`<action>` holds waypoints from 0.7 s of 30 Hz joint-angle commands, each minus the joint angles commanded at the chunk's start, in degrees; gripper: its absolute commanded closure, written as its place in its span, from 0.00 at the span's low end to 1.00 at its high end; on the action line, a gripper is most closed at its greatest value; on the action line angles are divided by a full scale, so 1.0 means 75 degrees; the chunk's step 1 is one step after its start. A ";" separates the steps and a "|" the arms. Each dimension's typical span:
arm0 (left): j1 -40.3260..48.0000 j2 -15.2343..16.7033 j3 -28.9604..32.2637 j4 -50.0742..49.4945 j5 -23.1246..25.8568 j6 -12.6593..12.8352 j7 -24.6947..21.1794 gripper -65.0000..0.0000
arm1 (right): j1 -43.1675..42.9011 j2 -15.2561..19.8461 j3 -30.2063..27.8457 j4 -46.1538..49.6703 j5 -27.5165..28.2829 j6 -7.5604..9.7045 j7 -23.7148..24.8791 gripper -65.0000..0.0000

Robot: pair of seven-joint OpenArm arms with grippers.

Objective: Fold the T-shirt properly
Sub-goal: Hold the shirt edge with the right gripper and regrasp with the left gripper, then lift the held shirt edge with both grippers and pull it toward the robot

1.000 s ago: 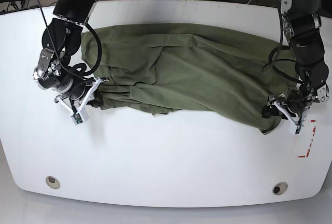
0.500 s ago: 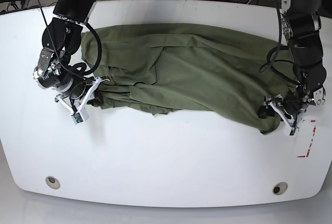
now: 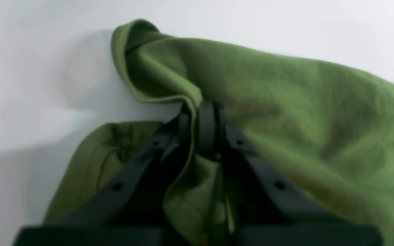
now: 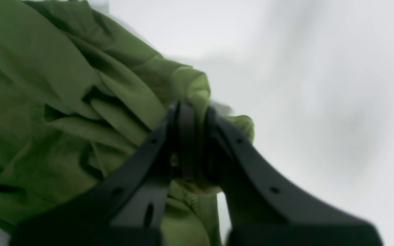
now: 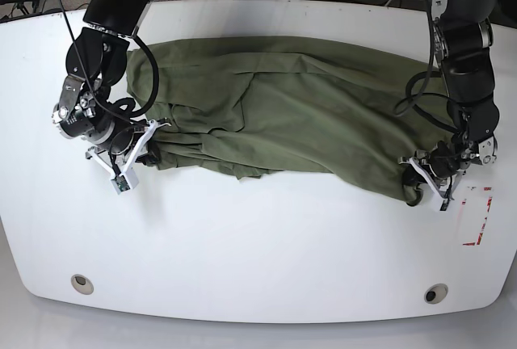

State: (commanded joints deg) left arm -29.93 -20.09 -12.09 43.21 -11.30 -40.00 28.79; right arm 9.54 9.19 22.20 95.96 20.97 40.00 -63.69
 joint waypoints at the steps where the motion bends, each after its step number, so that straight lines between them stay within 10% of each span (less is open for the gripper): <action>1: 0.0000 0.0000 -0.0012 0.0188 0.0000 0.0000 0.0023 1.00 | 0.0023 0.0000 0.0000 0.0000 0.0000 0.0000 0.0000 1.00; 21: 0.0492 0.0000 -0.0105 0.3634 -0.0023 0.0000 0.1641 1.00 | 0.1020 0.0574 -0.0012 -0.0504 0.0082 0.0000 -0.0152 1.00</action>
State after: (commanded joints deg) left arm -26.24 -20.09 -12.88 70.46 -11.47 -40.00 41.10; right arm 17.19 13.49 22.11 92.18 21.58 40.00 -64.84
